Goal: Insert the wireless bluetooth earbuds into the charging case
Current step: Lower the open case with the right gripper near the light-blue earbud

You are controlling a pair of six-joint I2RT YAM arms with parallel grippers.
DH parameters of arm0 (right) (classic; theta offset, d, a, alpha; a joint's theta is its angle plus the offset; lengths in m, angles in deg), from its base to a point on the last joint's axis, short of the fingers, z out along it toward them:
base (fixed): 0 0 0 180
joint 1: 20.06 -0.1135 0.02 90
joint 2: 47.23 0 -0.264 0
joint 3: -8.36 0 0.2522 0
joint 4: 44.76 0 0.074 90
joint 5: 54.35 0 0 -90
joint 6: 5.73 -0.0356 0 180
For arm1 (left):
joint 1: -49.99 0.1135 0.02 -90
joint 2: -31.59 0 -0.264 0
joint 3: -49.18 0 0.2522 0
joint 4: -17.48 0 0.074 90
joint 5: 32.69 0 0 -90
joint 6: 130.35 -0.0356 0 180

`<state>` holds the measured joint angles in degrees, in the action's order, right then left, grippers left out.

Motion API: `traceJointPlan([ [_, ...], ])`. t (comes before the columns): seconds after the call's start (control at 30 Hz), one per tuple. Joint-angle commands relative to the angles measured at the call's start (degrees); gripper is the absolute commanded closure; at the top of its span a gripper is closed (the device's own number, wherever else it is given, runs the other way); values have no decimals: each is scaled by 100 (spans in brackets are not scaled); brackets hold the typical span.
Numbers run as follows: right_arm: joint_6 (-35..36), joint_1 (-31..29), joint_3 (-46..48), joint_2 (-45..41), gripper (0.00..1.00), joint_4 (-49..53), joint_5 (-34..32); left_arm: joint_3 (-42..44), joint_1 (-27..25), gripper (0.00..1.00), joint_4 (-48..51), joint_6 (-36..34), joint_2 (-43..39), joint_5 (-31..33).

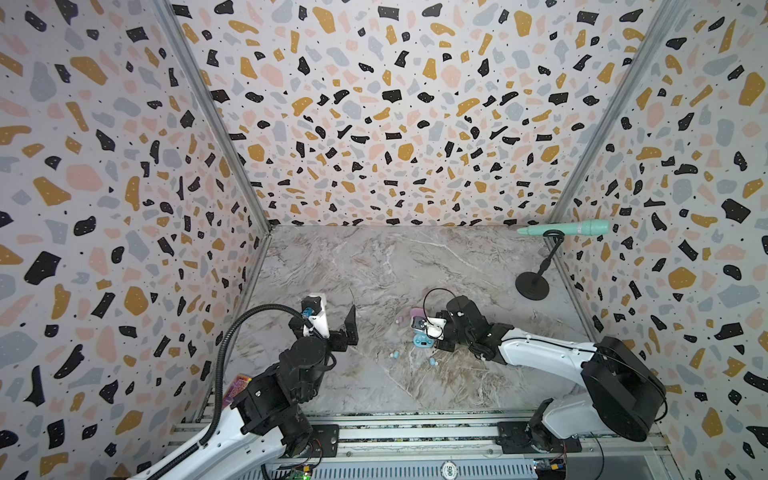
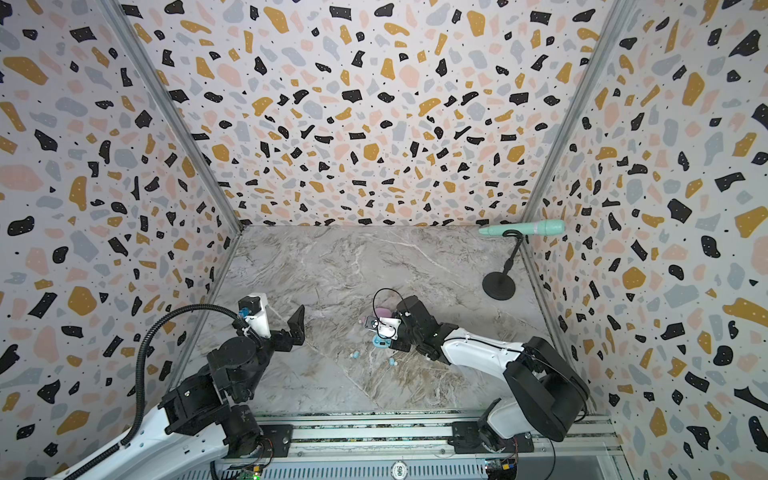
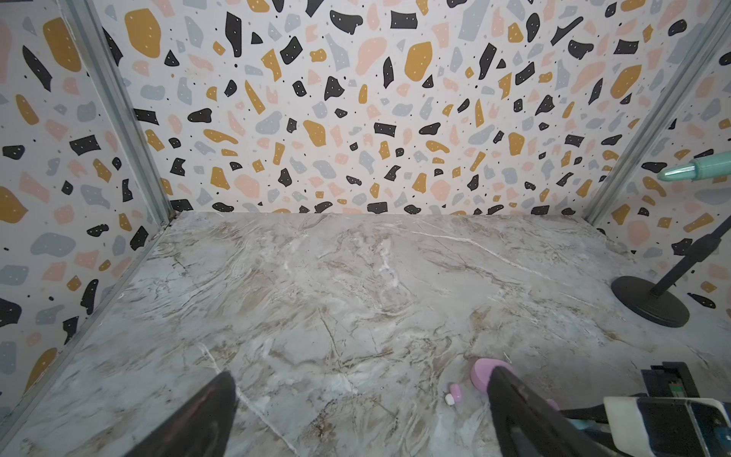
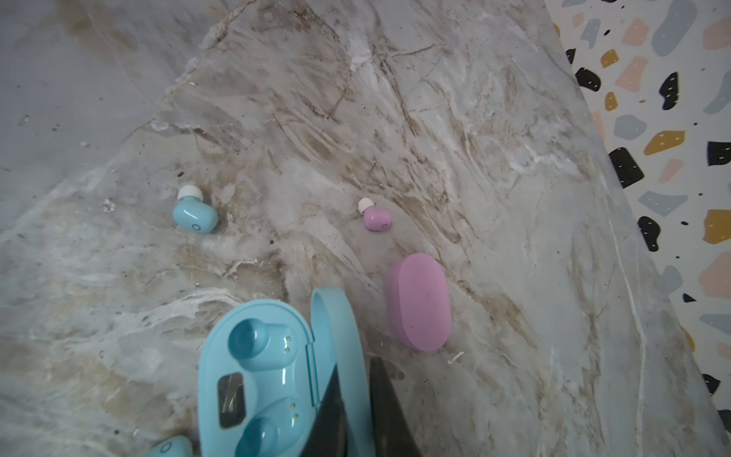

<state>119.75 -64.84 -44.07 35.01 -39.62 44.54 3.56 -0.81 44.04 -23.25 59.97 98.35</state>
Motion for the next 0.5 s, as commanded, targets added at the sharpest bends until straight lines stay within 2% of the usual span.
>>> traceJointPlan([
  [0.0, -42, 13, -89, -63, 100, -109, 121, 48, -8, 0, -253, -102, -27, 26],
  [0.47, -206, -82, -46, 235, 100, -395, 100, 75, -8, 0, -304, -128, -117, -96],
])
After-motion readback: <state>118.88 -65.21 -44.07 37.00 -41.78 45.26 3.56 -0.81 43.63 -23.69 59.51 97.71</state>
